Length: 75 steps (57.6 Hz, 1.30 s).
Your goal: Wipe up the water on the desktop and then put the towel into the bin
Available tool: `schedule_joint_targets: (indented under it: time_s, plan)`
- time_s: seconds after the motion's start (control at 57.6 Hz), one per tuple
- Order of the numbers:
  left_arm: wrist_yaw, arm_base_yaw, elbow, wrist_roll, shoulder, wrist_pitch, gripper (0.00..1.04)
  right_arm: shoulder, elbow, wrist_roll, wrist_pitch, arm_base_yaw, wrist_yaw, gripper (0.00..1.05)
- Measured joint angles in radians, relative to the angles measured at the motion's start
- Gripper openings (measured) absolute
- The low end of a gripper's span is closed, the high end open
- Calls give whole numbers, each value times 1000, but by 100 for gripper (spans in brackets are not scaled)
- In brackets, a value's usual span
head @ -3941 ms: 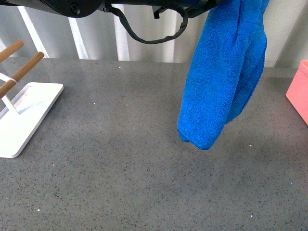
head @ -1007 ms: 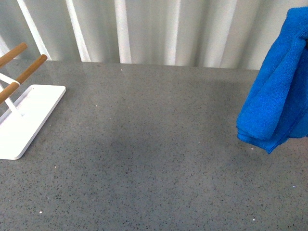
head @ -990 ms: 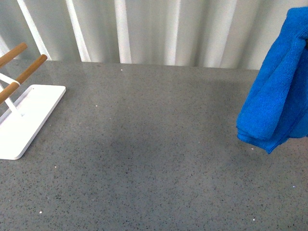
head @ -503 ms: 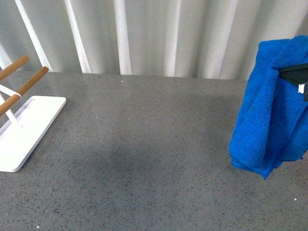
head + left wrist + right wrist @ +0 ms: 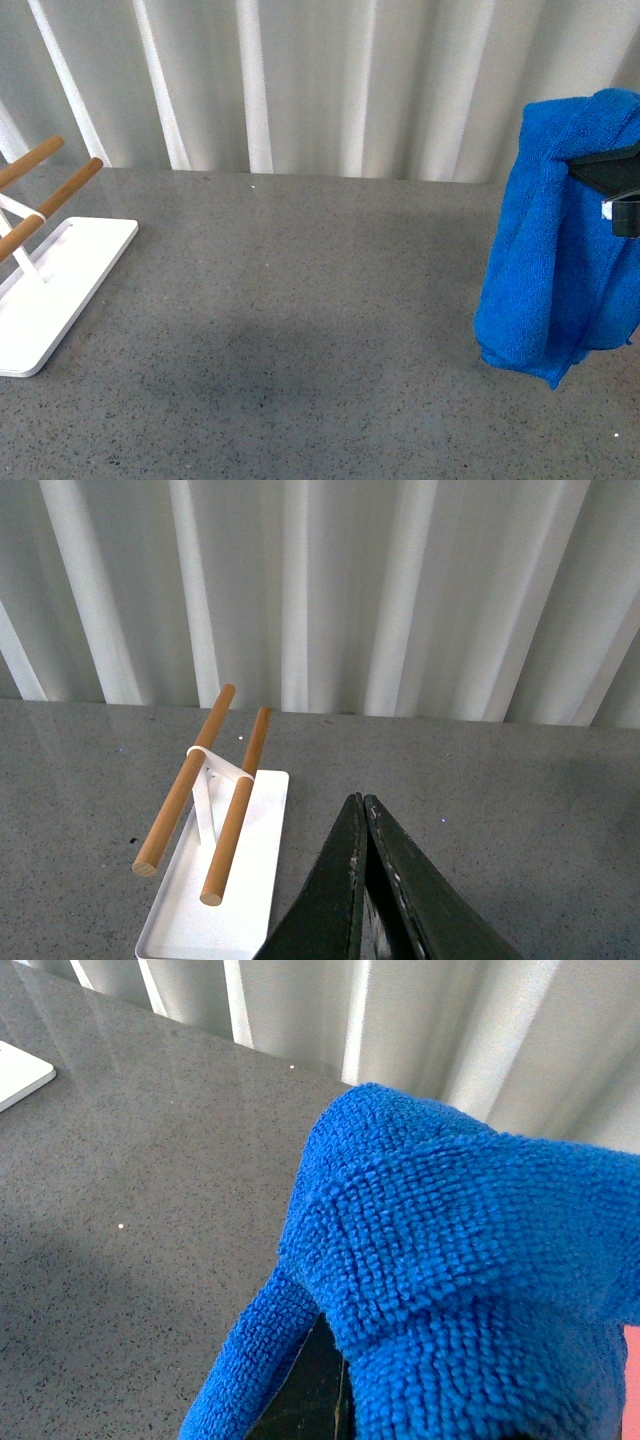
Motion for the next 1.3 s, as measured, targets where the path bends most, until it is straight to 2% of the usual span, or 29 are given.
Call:
schedule_joint_targets:
  time_s: [0.486, 0.92, 1.042, 1.25, 1.302]
  plan:
    - [0, 0, 0, 0, -248, -238, 4, 0, 0, -5, -11, 10, 16, 5]
    - [0, 0, 0, 0, -377, -367, 4, 4, 0, -15, -24, 23, 27, 5]
    - [-1, 0, 0, 0, -517, -536, 4, 4, 0, -17, -35, 24, 31, 5]
    - [0, 0, 0, 0, -548, -544, 4, 10, 17, -23, -52, 35, 42, 5]
    - [0, 0, 0, 0, -548, -544, 13, 23, 39, -22, -82, 44, 62, 5]
